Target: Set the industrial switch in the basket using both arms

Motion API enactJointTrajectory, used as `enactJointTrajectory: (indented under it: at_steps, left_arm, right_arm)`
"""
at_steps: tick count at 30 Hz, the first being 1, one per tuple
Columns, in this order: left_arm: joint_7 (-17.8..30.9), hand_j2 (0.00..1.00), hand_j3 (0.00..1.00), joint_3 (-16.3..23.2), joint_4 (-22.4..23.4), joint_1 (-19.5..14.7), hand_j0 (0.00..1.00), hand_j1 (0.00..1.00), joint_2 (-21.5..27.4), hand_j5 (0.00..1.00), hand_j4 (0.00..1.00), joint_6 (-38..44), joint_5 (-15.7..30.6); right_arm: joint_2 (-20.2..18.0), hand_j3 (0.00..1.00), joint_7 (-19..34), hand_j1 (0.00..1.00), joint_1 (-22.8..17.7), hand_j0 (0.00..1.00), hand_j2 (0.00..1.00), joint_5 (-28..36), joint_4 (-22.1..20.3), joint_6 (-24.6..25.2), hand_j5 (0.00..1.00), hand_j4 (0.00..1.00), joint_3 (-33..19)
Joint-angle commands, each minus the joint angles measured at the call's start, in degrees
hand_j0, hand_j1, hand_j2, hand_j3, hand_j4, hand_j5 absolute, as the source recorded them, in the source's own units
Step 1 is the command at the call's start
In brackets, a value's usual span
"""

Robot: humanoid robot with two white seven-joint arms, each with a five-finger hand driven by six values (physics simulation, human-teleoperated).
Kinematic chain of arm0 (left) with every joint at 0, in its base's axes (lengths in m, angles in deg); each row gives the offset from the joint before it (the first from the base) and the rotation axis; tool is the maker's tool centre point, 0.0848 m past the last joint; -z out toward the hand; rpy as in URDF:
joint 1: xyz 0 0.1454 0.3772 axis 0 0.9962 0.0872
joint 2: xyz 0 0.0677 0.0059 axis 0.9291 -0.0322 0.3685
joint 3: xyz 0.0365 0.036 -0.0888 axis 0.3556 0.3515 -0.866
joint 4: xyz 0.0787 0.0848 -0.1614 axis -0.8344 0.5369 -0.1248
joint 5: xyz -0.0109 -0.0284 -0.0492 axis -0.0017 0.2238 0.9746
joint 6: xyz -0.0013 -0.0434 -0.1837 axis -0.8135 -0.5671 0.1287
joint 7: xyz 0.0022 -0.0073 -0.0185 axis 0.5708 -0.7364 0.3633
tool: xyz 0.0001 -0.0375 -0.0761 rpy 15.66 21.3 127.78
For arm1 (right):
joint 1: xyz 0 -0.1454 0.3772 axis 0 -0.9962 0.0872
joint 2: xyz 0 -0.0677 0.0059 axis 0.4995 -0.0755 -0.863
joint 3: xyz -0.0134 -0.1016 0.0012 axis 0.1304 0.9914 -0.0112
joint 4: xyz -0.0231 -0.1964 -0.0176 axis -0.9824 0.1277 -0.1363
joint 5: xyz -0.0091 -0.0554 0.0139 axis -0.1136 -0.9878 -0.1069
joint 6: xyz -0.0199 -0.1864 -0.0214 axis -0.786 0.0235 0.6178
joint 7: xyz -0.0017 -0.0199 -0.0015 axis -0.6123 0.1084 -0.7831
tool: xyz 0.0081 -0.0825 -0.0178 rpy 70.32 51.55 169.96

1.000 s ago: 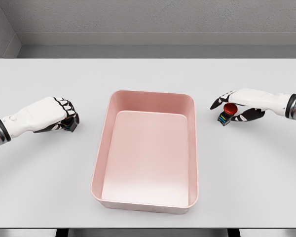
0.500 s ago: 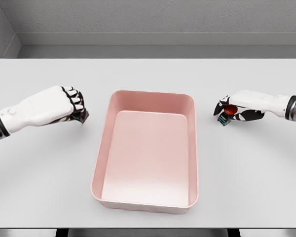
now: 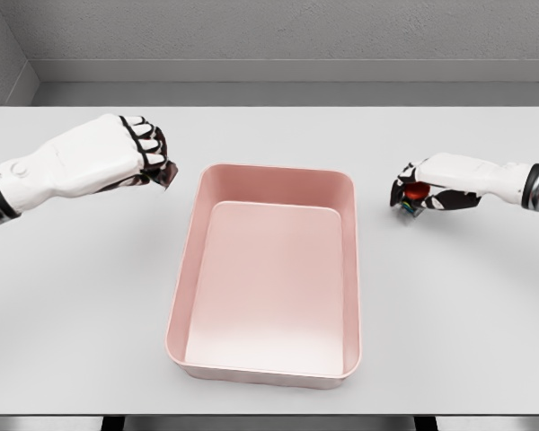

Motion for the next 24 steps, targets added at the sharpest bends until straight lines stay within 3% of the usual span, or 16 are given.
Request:
enactJointTrajectory:
  at_steps: [1,8,15,17,22,24]
  left_arm:
    - [0.1,0.36,0.36,1.7,-0.1,-0.1,0.36,0.36,-1.8,0.36,0.36,0.1,0.4]
    - [0.4,0.36,0.36,5.4,-0.1,-1.8,0.36,0.36,-6.9,0.36,0.36,0.1,0.4]
    - [1.1,0.36,0.36,11.7,-0.1,-4.3,0.36,0.36,-11.9,0.36,0.36,0.1,0.2]
    - [1.1,0.36,0.36,14.3,0.0,-4.2,0.36,0.36,-12.7,0.36,0.36,0.1,0.1]
    - [1.1,0.38,0.38,16.5,0.0,-3.1,0.38,0.38,-13.6,0.38,0.38,0.1,-0.5]
    - [1.1,0.59,0.59,16.4,0.0,-3.4,0.59,0.59,-13.6,0.59,0.59,0.1,-0.5]
  right_arm:
    - [0.0,0.48,0.0,0.48,0.1,0.48,0.48,0.4,-0.6,-0.7,0.48,0.48,-0.5]
    - [-0.5,0.48,0.0,0.48,2.0,0.48,0.48,0.4,-1.7,-2.3,0.48,0.48,-0.5]
    - [-1.3,0.48,0.0,0.48,3.3,0.48,0.48,0.5,-2.9,-2.3,0.48,0.48,-0.9]
    - [-1.3,0.48,0.1,0.48,3.7,0.48,0.48,0.5,-3.5,-2.3,0.48,0.48,-1.0]
    - [-1.3,0.48,0.1,0.48,4.6,0.48,0.48,0.5,-5.8,-2.3,0.48,0.48,-1.3]
    - [-1.4,0.48,0.2,0.48,4.9,0.48,0.48,0.5,-7.0,-2.3,0.48,0.48,-1.4]
